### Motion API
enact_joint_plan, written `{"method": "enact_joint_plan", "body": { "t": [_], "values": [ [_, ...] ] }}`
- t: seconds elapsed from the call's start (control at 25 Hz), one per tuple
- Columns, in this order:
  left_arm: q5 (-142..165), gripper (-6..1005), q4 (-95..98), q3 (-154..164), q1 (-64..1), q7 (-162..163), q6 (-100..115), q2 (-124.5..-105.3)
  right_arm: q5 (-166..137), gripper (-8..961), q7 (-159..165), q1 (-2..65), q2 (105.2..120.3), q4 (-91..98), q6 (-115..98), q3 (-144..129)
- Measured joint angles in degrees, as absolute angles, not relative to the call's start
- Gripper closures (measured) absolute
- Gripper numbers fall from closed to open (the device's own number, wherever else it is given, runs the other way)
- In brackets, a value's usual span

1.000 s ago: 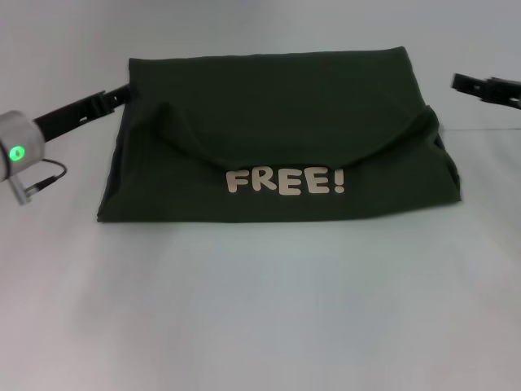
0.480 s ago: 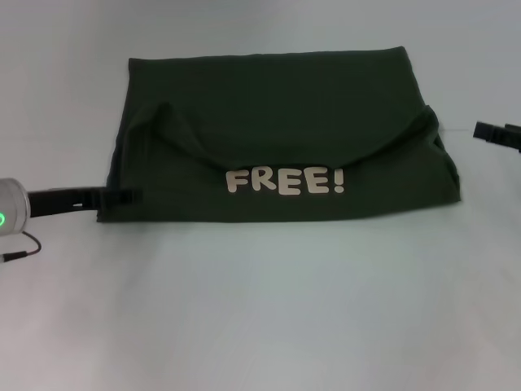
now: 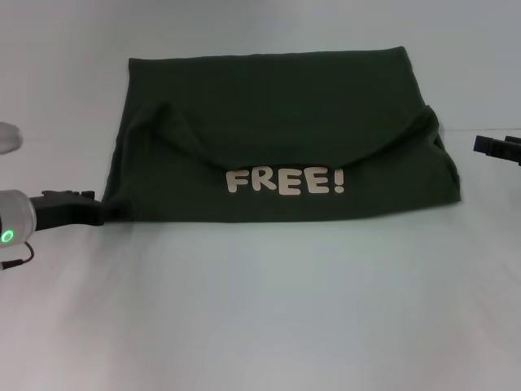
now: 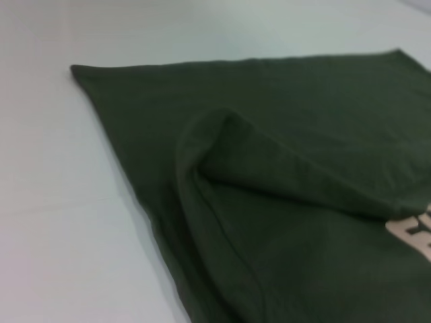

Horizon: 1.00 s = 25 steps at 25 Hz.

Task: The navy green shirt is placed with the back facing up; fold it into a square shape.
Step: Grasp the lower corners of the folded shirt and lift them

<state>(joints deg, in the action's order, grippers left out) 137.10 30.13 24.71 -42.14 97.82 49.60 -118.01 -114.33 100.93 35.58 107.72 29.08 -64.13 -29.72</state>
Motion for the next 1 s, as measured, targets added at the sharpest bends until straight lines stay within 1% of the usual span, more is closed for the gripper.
{"method": "enact_joint_plan", "body": {
  "t": [0.52,1.0],
  "values": [
    [137.33,247,27.73,29.36,-42.75,97.32,43.73,-118.52,-114.44,172,100.90,35.24,107.79,29.00,-64.27,-29.80],
    [137.26,246,26.75,30.56,-43.61,97.29,43.49,-118.74,-114.43,172,100.90,35.24,107.79,29.00,-64.24,-30.22]
  ]
}}
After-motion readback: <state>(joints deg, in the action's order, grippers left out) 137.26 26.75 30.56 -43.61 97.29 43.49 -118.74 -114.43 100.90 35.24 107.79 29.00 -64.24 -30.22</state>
